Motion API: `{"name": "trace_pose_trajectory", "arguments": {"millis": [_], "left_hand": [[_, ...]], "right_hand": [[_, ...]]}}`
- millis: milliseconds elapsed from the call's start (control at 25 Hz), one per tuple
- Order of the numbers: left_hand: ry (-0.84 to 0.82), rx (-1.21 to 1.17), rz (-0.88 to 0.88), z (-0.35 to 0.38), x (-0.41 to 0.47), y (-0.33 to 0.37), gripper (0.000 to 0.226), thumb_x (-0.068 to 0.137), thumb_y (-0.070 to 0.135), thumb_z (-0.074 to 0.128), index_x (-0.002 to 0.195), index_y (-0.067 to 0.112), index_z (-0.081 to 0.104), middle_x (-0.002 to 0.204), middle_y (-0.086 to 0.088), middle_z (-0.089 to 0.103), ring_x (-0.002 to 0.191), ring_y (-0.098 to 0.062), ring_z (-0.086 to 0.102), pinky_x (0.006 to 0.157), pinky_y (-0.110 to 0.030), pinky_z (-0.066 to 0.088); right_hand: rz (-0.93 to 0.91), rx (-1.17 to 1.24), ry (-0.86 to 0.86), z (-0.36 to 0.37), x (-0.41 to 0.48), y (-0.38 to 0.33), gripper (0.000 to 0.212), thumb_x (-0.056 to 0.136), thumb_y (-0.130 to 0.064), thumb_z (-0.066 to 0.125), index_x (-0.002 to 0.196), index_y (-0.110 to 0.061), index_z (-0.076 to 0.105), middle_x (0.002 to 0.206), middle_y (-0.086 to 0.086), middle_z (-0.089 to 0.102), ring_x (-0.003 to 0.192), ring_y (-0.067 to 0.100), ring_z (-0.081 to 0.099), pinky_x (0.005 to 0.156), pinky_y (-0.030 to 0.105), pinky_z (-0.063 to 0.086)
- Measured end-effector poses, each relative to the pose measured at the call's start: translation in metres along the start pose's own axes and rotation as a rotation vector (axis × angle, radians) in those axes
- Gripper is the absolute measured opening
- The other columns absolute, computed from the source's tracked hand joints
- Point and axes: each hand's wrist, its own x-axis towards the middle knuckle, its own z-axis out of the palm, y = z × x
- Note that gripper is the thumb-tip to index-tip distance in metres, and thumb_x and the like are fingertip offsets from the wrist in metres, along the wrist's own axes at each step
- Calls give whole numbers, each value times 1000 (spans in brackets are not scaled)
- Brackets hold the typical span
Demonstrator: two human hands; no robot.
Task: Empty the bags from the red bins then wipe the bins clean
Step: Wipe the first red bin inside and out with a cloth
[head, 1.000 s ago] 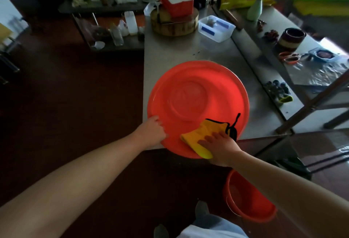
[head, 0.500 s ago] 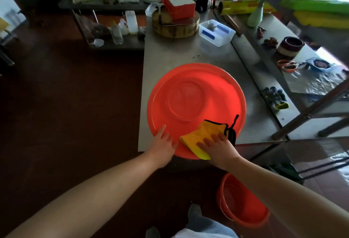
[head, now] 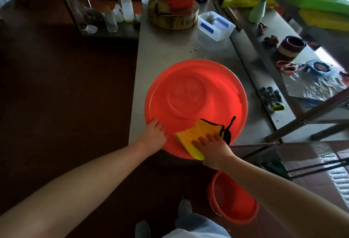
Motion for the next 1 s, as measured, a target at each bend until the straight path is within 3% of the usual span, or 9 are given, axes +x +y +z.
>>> {"name": "trace_pose_trajectory", "arguments": {"millis": [120, 240, 400, 440, 560, 720, 840, 920, 1000], "left_hand": [[-30, -6, -16, -7, 7, 8, 44, 92, 36, 63, 130, 14, 60, 133, -14, 60, 128, -37, 50, 116, -60, 21], [44, -93, 21, 1, 8, 27, 49, 95, 39, 58, 134, 8, 55, 133, -16, 60, 123, -37, 53, 111, -56, 30], [94, -99, 52, 11, 3, 33, 48, 94, 34, 60, 131, 4, 59, 132, -19, 61, 122, -38, 56, 110, -55, 35], [108, -85, 57, 11, 3, 35, 44, 94, 31, 59, 129, 4, 61, 131, -19, 62, 121, -39, 57, 110, -54, 36], [115, -86, 91, 9, 7, 42, 35, 95, 27, 56, 120, 5, 67, 120, -19, 67, 112, -38, 61, 106, -53, 41], [115, -60, 137, 0, 11, 59, 33, 82, 32, 66, 109, 15, 73, 94, -13, 73, 86, -31, 68, 90, -41, 51], [83, -64, 111, -5, 13, 72, 38, 74, 40, 74, 106, 21, 77, 91, -13, 75, 86, -32, 71, 88, -40, 52], [65, -66, 62, -5, 14, 74, 45, 75, 44, 73, 114, 22, 76, 96, -18, 75, 93, -34, 72, 90, -42, 52], [34, -82, 27, -6, 13, 75, 49, 76, 44, 72, 120, 22, 73, 102, -23, 74, 97, -35, 72, 92, -43, 53]], "right_hand": [[-20, 23, -5, -1, 8, -4, 88, 87, -55, 63, 158, -32, 17, 158, 3, 34, 142, 37, 34, 118, 54, 21], [-13, 83, -26, 3, 13, 0, 85, 86, -66, 57, 157, -36, 19, 159, 1, 32, 143, 36, 32, 117, 53, 20], [59, 271, -71, 4, 34, -3, 94, 77, -91, -1, 151, -43, 29, 162, 2, 26, 145, 32, 27, 114, 53, 23], [75, 289, -61, 6, 44, -6, 94, 78, -89, -4, 152, -41, 29, 163, 3, 23, 147, 33, 25, 115, 53, 22], [144, 400, -111, 23, 83, -16, 76, 96, -74, 16, 161, -34, 10, 169, 5, 6, 153, 37, 6, 120, 60, 5], [274, 523, -65, 35, 134, -20, 75, 94, -74, 6, 160, -40, 4, 170, 8, 0, 153, 44, -1, 118, 62, -7], [272, 493, -67, 45, 158, -3, 67, 98, -69, 10, 160, -42, 14, 169, 11, 1, 153, 44, -4, 118, 60, -11], [221, 411, 14, 55, 164, 24, 85, 86, -67, -1, 156, -34, 35, 168, 15, 12, 153, 45, 3, 120, 60, -8], [171, 362, 80, 58, 166, 54, 93, 79, -62, 3, 144, -22, 57, 160, 22, 31, 150, 50, 16, 121, 64, 1]]}}
